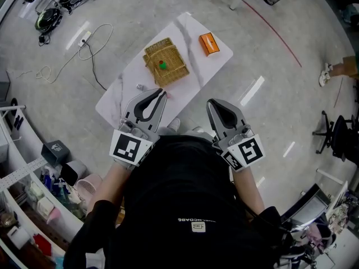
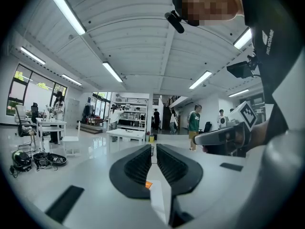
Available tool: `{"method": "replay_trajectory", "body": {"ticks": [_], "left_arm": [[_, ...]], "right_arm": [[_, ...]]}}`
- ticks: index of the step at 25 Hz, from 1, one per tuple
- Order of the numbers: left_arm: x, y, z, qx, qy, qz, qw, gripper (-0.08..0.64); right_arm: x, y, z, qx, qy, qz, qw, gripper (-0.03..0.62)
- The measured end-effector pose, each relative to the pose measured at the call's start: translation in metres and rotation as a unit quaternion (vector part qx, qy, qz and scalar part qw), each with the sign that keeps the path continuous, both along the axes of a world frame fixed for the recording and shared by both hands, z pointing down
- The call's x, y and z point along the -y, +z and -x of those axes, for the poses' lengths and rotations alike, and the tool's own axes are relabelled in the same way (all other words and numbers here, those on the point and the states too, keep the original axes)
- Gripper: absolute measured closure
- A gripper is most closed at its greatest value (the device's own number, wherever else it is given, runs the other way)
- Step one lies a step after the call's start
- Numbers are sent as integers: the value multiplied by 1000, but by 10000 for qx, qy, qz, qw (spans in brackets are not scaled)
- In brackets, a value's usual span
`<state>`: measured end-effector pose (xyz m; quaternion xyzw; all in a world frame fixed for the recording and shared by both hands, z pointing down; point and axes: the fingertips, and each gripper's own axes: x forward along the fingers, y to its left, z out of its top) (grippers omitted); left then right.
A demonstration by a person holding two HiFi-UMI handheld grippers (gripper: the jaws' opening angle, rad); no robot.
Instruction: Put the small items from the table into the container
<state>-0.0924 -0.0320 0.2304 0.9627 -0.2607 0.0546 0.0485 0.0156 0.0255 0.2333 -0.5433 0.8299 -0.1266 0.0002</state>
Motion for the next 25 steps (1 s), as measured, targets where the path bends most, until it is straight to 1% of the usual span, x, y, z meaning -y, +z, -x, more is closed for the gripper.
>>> {"method": "replay_trajectory", "body": {"ticks": [3, 7, 12, 17, 25], "left_arm": [[2, 5, 3, 6, -38, 41, 10000, 521], [3, 15, 6, 54, -25, 110, 9999, 506], [4, 33, 10, 258, -20, 175, 9995, 486], [7, 67, 7, 580, -5, 320, 9978, 474], [16, 131, 9, 896, -85, 692, 9935, 453]], "right_arm": [[-3, 0, 1, -12, 29, 26, 10000, 583], [-7, 1, 3, -62, 53, 56, 10000, 583], [-10, 0, 4, -113, 93, 131, 9998, 583], [-9, 2, 3, -143, 105, 204, 9996, 583], [-15, 13, -2, -266, 142, 443, 9986, 583]]}}
